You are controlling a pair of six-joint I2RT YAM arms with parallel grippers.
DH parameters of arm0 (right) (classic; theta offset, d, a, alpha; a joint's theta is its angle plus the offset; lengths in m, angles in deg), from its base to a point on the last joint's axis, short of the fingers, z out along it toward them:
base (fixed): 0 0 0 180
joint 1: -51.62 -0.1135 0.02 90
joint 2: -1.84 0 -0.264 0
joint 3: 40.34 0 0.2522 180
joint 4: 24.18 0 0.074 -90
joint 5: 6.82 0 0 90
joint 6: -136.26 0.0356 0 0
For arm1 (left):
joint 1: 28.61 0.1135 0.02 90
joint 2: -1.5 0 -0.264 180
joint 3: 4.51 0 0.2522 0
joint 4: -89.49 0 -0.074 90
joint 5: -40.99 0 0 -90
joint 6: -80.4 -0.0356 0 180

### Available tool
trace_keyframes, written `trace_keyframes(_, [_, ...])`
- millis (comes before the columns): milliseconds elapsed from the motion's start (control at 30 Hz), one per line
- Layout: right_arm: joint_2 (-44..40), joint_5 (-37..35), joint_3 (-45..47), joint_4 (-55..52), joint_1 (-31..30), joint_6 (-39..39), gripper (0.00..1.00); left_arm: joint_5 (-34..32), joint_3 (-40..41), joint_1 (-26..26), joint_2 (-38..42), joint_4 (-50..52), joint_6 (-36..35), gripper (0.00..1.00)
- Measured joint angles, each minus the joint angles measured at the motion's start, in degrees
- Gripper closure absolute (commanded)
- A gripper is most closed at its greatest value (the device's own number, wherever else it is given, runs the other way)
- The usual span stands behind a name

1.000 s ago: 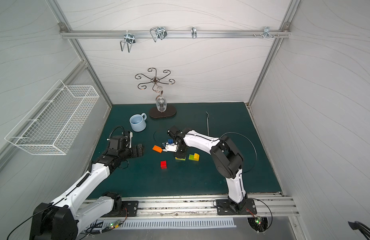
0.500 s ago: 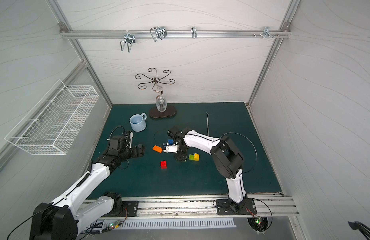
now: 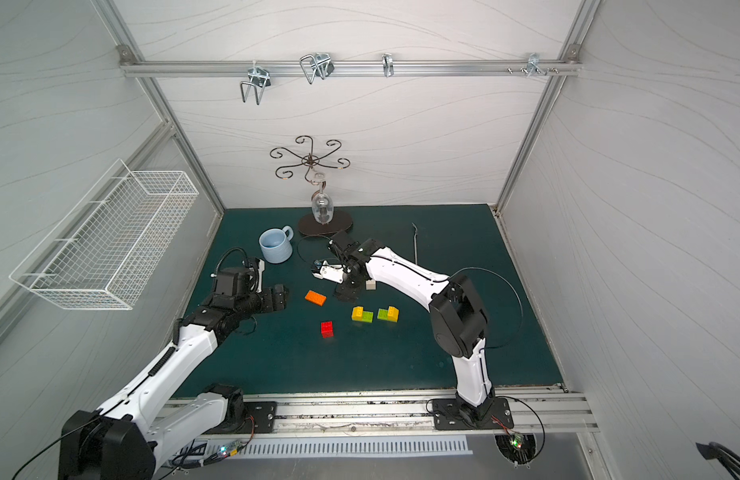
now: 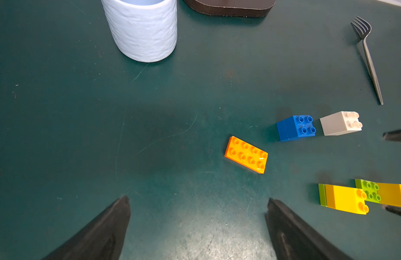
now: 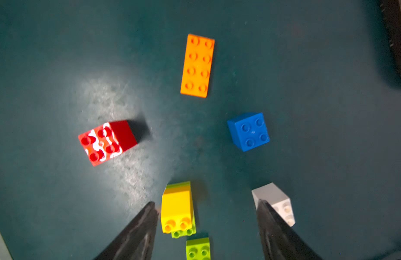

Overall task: Assemble a fork with lego
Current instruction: Move the lego brick at the center of the board, then pick up the lego brick from the center of the board.

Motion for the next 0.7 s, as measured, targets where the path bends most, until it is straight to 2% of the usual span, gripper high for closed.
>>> trace_keyframes(433, [13.29, 0.26, -13.4, -3.54, 2.19, -4.96, 0.18, -0.07, 0.72, 0.11, 0.02, -0.2, -0.11, 0.0])
trace_keyframes(700, [15.72, 1.77, -15.26, -5.01, 3.41, -6.91, 0.18, -0.07, 1.7, 0.15, -0.22, -0.48, -0.15, 0.0])
